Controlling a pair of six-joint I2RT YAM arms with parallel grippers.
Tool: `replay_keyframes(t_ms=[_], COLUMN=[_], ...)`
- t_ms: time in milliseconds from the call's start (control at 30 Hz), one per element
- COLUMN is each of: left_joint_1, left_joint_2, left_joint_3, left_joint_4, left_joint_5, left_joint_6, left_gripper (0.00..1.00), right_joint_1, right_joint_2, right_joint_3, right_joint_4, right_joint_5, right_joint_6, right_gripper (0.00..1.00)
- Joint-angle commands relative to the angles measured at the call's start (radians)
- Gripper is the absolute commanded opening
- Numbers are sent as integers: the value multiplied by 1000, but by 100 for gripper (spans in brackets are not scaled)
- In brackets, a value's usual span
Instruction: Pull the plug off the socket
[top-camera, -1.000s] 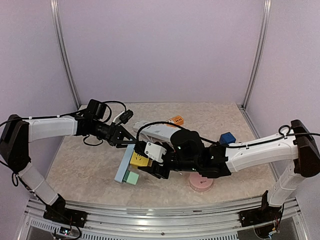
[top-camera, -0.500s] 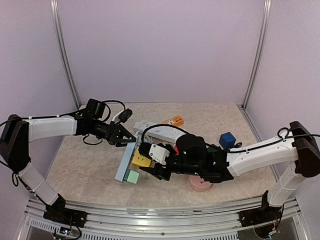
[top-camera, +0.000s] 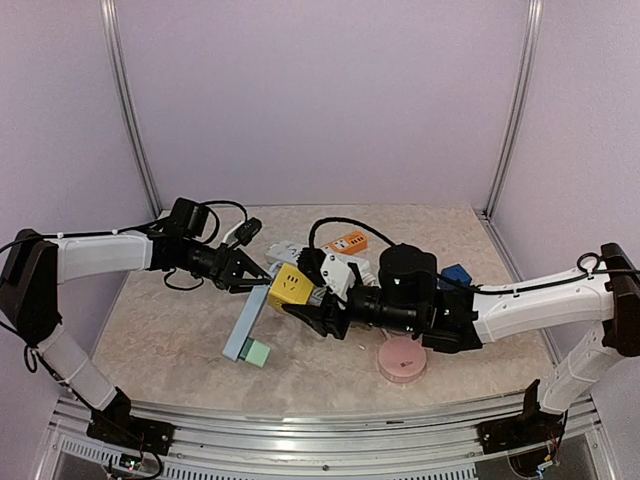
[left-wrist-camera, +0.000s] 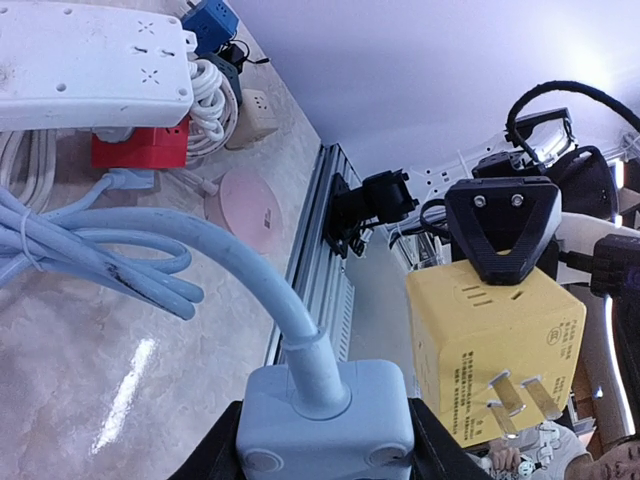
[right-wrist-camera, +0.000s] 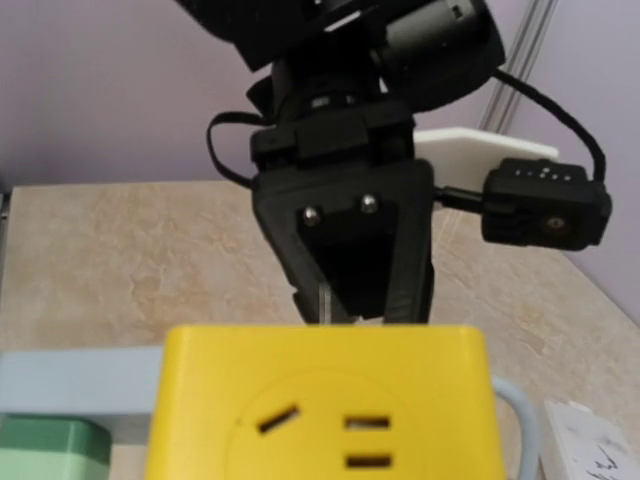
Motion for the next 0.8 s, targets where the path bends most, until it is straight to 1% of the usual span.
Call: replay_keyframes(t_ms=[0, 100, 200, 400, 567, 667, 767], left_joint_1=[34, 78, 127, 190, 204, 205, 204], left_joint_2=[-39, -53, -81, -123, -134, -135, -135], left_joint_3=[8, 3, -8, -22, -24, -25, -27], left_joint_4=[16, 20, 34, 52, 53, 46, 44], left_joint_5=[16, -11, -29, -37, -46, -51, -55], left_joint_6=[22, 11, -8, -30, -35, -34, -32], left_gripper=[25, 25, 25, 25, 25, 25, 25], right_joint_1=[-9, -14, -32, -116, -257, -337, -415], right_joint_2=[-48, -84, -133, -210, -221, -200, -174], right_joint_3=[6, 4, -5, 4, 11, 10, 0], right_joint_4=[25, -22, -91, -312, -459, -503, -504], right_joint_5=[-7, 64, 167, 370, 405, 409, 397], right_joint_6=[31, 52, 89, 211, 319, 342, 353], right_gripper=[0, 0, 0, 0, 0, 0, 0])
